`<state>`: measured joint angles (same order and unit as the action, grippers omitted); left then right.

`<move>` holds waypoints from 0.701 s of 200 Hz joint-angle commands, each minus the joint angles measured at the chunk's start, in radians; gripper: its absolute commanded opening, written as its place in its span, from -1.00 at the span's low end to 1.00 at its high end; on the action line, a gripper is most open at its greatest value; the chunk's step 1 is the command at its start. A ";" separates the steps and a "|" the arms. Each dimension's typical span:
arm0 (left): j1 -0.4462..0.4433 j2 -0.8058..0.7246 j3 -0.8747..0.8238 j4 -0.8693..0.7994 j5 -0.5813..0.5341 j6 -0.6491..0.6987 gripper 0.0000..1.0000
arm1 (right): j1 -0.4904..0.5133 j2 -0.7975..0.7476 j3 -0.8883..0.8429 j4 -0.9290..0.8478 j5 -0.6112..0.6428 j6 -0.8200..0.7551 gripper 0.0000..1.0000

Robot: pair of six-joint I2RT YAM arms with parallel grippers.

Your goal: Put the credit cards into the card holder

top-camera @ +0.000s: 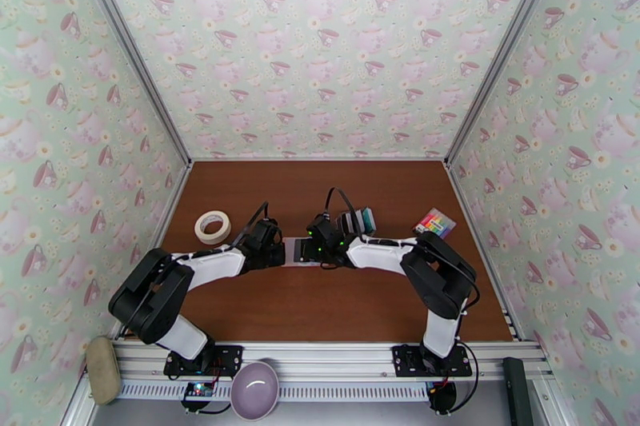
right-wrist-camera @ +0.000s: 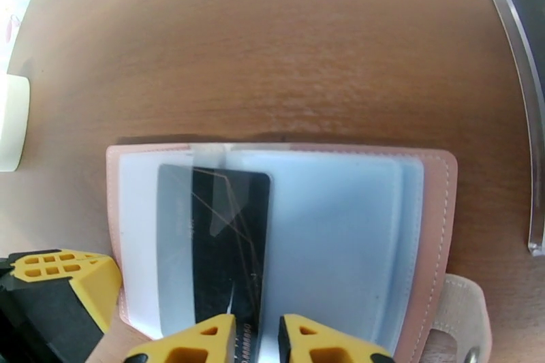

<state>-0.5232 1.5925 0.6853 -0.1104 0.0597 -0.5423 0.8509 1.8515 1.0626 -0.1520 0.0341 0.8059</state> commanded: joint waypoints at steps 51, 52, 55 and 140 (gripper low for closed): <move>-0.001 0.075 -0.032 -0.064 0.012 0.008 -0.90 | 0.006 0.046 0.066 -0.049 0.032 -0.031 -0.55; -0.001 0.074 -0.032 -0.064 0.012 0.009 -0.90 | 0.006 0.044 0.065 -0.048 0.033 -0.032 -0.54; 0.000 0.075 -0.032 -0.064 0.012 0.009 -0.90 | 0.006 0.042 0.061 -0.046 0.035 -0.031 -0.55; 0.002 0.083 -0.030 -0.060 0.018 0.015 -0.89 | 0.005 0.056 0.089 -0.065 0.025 -0.046 -0.54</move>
<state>-0.5220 1.5944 0.6853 -0.1059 0.0635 -0.5415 0.8509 1.8923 1.1122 -0.1890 0.0490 0.7826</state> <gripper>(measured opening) 0.055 0.229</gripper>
